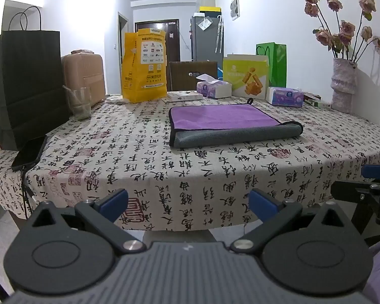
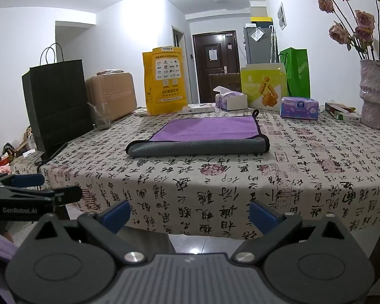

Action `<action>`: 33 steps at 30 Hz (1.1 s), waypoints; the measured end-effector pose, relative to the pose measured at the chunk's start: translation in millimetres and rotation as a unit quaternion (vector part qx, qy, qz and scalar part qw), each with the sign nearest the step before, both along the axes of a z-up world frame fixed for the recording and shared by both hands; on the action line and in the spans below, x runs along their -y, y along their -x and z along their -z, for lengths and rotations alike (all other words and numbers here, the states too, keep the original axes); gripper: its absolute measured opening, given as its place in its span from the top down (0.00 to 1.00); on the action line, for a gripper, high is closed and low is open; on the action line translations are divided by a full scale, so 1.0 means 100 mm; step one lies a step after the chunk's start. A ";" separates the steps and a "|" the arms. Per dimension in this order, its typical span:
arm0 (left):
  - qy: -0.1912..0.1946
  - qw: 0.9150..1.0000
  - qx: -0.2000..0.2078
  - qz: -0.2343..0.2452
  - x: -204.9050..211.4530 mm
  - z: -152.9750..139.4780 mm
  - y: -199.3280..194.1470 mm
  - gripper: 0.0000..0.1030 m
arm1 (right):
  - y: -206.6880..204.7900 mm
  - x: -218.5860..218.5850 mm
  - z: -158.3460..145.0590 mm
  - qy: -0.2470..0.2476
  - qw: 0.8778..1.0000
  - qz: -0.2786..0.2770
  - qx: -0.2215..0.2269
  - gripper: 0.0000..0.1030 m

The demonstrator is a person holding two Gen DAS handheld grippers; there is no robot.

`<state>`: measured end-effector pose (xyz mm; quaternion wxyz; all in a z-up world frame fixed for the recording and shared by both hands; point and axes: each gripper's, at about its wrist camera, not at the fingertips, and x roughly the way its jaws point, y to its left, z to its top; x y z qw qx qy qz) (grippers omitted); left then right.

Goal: Fold towel

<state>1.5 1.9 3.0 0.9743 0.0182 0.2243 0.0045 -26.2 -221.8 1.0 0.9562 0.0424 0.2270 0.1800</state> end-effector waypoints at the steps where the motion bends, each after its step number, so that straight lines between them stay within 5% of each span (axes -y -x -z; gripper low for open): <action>1: -0.001 1.000 0.000 0.000 0.01 0.00 0.00 0.00 | 0.00 0.00 0.00 -0.001 1.000 0.000 0.000 0.02; 15: -0.010 1.000 -0.004 -0.009 -0.01 0.01 -0.28 0.00 | -0.30 0.08 0.01 -0.018 1.000 0.018 0.003 0.02; 26: 0.005 0.999 -0.028 -0.028 -0.10 -0.01 -0.95 0.01 | -0.87 0.19 0.01 -0.016 0.999 0.025 0.012 0.06; 33: 0.026 0.998 -0.051 -0.012 -0.16 0.02 -1.51 0.32 | -1.30 0.26 0.03 0.003 1.000 0.016 0.019 0.10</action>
